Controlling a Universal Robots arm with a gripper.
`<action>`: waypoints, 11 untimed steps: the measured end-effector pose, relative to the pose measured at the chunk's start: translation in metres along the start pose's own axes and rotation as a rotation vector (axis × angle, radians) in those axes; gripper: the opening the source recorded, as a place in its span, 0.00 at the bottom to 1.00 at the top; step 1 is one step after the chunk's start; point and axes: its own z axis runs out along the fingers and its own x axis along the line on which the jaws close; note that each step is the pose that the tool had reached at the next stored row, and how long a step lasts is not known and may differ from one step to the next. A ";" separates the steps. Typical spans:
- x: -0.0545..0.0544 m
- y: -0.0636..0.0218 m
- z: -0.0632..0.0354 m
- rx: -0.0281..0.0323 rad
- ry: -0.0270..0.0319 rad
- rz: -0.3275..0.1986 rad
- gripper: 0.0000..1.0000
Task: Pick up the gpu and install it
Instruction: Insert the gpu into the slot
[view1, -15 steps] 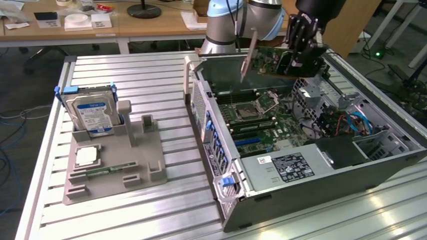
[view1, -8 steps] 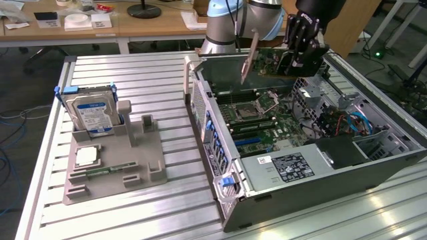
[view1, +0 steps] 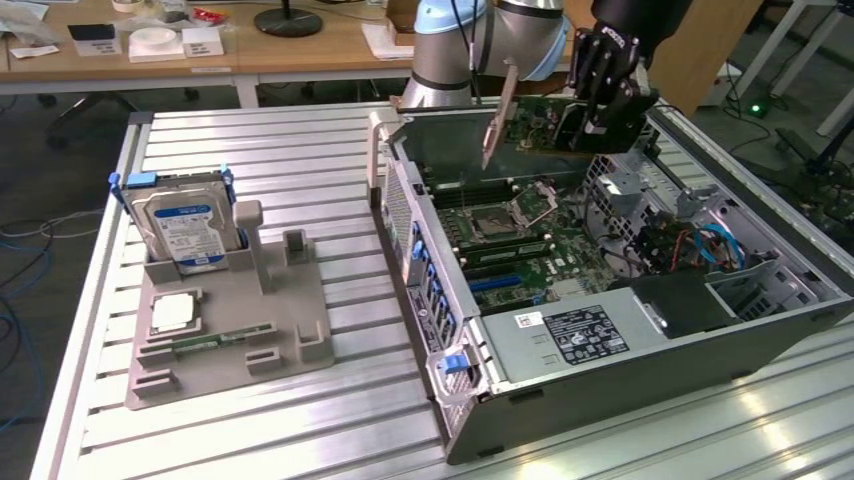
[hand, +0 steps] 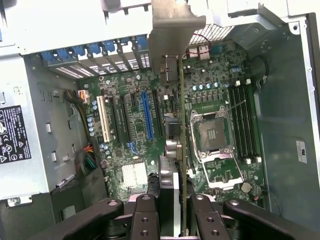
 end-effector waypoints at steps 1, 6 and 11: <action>0.000 0.0000 0.0001 -0.0001 0.0002 -0.010 0.28; 0.000 -0.0001 0.0015 0.0022 0.0018 -0.084 0.28; 0.000 -0.0002 0.0035 0.0303 -0.0010 -0.126 0.28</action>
